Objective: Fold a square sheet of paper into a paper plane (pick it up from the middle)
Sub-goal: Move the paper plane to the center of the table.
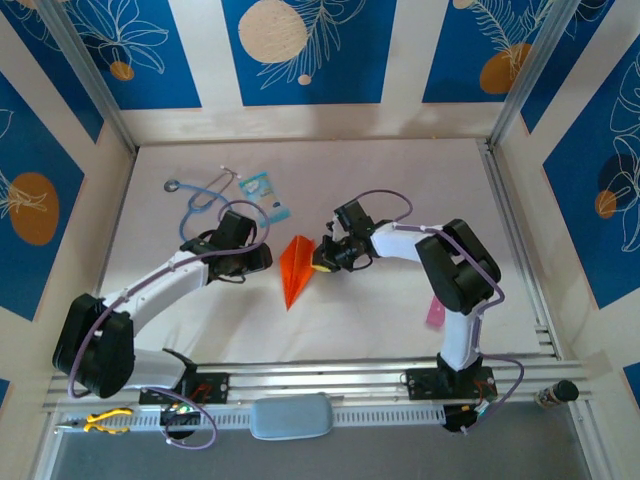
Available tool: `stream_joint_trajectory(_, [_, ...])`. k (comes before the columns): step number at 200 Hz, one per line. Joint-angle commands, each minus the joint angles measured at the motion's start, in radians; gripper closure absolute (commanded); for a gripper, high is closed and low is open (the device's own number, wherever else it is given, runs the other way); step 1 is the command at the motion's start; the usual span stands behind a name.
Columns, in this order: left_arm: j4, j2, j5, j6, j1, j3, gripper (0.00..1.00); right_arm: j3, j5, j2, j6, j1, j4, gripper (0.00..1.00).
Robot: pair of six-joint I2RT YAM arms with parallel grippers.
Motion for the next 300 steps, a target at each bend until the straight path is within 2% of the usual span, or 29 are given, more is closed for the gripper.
stream_joint_trajectory(1, [0.006,0.011,0.019,0.012,0.013,-0.012,0.43,0.036,-0.019,0.008,-0.013,0.001,-0.033,0.95])
stream_joint_trajectory(25, [0.004,0.012,0.015,0.016,0.015,-0.012,0.43,0.047,-0.032,0.008,-0.053,-0.016,-0.063,0.98])
stream_joint_trajectory(100, [0.006,0.021,0.021,0.017,0.018,-0.017,0.43,0.130,-0.137,0.063,-0.191,-0.050,-0.148,0.99])
stream_joint_trajectory(166, [0.004,0.024,0.026,0.018,0.020,-0.015,0.43,0.204,-0.158,0.093,-0.285,-0.077,-0.250,0.99])
stream_joint_trajectory(300, [0.010,0.038,0.039,0.015,0.020,-0.007,0.43,0.191,-0.152,0.116,-0.280,-0.115,-0.246,0.98])
